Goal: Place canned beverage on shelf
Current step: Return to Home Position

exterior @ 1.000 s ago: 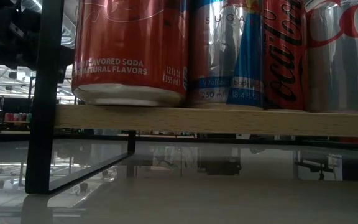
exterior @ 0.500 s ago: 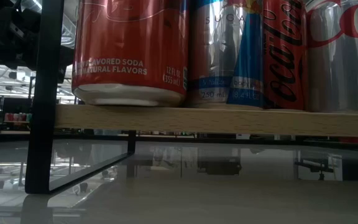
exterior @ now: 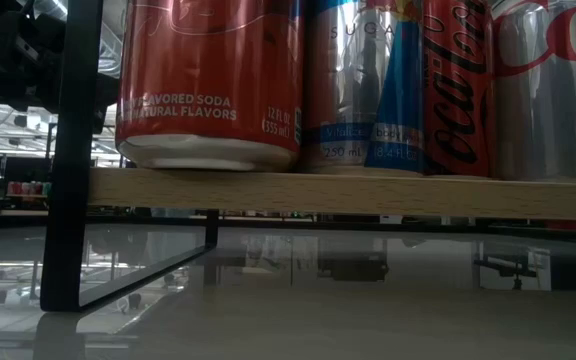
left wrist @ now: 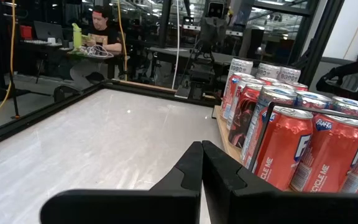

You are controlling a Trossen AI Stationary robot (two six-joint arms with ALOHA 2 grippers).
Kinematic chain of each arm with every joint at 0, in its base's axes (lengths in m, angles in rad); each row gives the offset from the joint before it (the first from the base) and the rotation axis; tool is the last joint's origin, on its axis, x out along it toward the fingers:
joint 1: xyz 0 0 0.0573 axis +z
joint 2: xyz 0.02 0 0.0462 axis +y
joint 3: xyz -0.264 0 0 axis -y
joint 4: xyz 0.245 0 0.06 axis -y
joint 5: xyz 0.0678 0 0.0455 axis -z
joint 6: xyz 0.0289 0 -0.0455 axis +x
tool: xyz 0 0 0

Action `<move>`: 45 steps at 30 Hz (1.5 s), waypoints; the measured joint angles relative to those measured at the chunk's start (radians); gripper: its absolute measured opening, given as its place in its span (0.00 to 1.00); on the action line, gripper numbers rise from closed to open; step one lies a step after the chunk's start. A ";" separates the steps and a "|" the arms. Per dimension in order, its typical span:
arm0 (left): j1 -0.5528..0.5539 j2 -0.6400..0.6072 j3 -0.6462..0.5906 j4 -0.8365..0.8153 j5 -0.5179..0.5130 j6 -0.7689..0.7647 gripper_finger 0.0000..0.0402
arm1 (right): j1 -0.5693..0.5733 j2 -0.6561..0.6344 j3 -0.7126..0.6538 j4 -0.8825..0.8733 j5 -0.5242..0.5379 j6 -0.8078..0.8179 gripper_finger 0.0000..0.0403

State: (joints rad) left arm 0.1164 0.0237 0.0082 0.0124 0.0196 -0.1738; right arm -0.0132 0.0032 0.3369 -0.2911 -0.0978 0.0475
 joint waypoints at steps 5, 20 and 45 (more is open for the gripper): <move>0.000 0.000 0.000 0.000 0.000 0.000 0.00 | 0.000 0.000 -0.072 0.107 0.000 -0.028 0.00; 0.000 0.000 0.000 0.000 0.000 0.000 0.00 | 0.000 0.000 -0.224 0.313 0.001 -0.056 0.00; 0.000 0.000 0.000 0.000 0.000 0.000 0.00 | 0.000 0.000 -0.330 0.319 0.057 -0.053 0.00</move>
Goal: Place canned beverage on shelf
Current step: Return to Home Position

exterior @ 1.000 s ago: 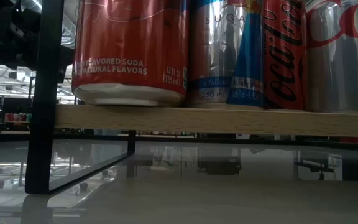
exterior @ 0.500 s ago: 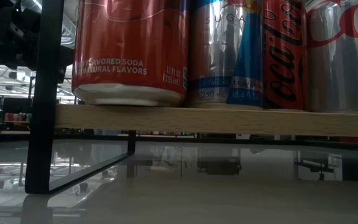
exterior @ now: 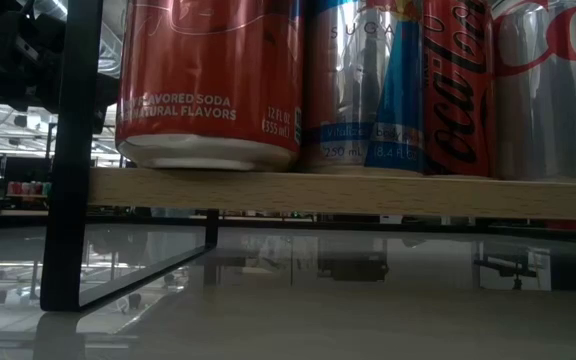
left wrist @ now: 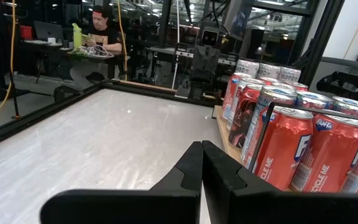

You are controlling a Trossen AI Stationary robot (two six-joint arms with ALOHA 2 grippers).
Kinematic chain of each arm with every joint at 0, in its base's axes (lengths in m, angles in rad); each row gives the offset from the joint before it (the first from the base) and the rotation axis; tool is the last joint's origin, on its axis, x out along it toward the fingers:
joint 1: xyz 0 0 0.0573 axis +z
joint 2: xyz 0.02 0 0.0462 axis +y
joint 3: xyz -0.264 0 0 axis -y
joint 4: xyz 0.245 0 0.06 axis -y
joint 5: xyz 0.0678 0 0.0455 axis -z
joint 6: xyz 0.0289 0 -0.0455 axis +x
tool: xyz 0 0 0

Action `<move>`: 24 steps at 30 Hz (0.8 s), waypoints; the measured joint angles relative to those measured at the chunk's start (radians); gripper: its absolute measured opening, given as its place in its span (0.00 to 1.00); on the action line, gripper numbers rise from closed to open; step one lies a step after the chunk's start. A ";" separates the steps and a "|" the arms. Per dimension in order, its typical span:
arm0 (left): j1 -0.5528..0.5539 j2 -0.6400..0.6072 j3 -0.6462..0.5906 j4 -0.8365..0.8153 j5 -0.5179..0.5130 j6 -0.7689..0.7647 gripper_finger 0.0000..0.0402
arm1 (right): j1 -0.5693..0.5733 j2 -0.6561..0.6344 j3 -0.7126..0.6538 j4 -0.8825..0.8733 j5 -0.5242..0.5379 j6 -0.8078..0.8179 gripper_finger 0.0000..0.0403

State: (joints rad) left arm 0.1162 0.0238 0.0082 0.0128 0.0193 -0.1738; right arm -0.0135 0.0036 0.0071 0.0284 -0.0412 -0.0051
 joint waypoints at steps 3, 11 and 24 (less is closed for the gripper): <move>0.000 0.000 0.000 0.000 0.000 0.000 0.00 | 0.000 0.000 0.000 -0.005 0.025 0.000 0.00; 0.000 0.000 0.000 0.001 0.000 0.000 0.00 | 0.000 0.000 0.000 -0.009 0.038 0.000 0.00; 0.000 0.000 0.000 0.001 -0.002 0.000 0.00 | 0.000 0.000 0.000 -0.008 0.015 0.000 0.00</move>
